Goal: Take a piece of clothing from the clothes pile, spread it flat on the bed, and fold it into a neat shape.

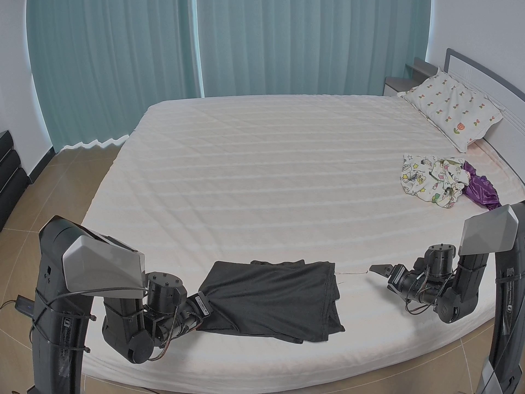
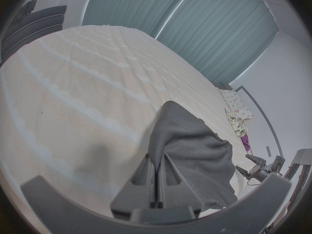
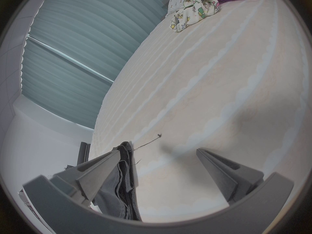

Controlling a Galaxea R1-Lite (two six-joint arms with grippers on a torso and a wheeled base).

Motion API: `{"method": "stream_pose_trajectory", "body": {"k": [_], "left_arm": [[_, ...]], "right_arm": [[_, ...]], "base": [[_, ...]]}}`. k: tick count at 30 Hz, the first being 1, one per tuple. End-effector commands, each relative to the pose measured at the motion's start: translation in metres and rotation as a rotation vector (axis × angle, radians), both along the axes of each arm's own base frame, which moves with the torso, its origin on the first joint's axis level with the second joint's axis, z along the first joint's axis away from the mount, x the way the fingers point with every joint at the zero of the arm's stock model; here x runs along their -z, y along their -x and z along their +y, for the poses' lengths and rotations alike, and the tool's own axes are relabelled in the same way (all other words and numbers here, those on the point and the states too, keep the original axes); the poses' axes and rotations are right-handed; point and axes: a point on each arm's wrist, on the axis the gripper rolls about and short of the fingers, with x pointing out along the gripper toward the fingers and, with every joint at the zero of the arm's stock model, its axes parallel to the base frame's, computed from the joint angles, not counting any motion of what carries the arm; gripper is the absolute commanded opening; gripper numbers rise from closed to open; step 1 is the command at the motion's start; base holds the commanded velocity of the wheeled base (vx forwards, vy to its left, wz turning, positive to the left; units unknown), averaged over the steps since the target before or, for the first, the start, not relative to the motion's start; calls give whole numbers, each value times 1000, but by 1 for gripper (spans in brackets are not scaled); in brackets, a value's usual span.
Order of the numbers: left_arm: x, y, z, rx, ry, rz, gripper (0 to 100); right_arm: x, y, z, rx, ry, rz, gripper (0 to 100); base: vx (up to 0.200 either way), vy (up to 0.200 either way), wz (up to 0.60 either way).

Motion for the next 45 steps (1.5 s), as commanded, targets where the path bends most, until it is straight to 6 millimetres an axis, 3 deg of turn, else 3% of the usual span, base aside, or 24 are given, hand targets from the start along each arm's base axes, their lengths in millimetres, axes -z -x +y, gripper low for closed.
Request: {"method": "stream_pose_trajectory", "body": {"k": [1, 8, 17, 18, 38, 45], "left_arm": [[1, 0, 0, -1, 0, 2, 0], [1, 0, 0, -4, -3, 4, 0], [2, 3, 0, 1, -6, 9, 0], [2, 3, 0, 1, -6, 9, 100], [-1, 11, 0, 14, -11, 25, 100], [-2, 12, -1, 16, -9, 24, 100]], "right_arm": [[1, 0, 0, -1, 0, 2, 100], [1, 0, 1, -2, 0, 2, 100], [1, 0, 1, -2, 0, 2, 100], [1, 0, 1, -2, 0, 2, 100], [-1, 0, 2, -8, 5, -5, 100], [-10, 3, 15, -50, -6, -23, 100]], "base": [[0, 200, 0], [0, 200, 0], [0, 0, 0], [0, 0, 0], [0, 0, 0], [-29, 0, 0]]}}
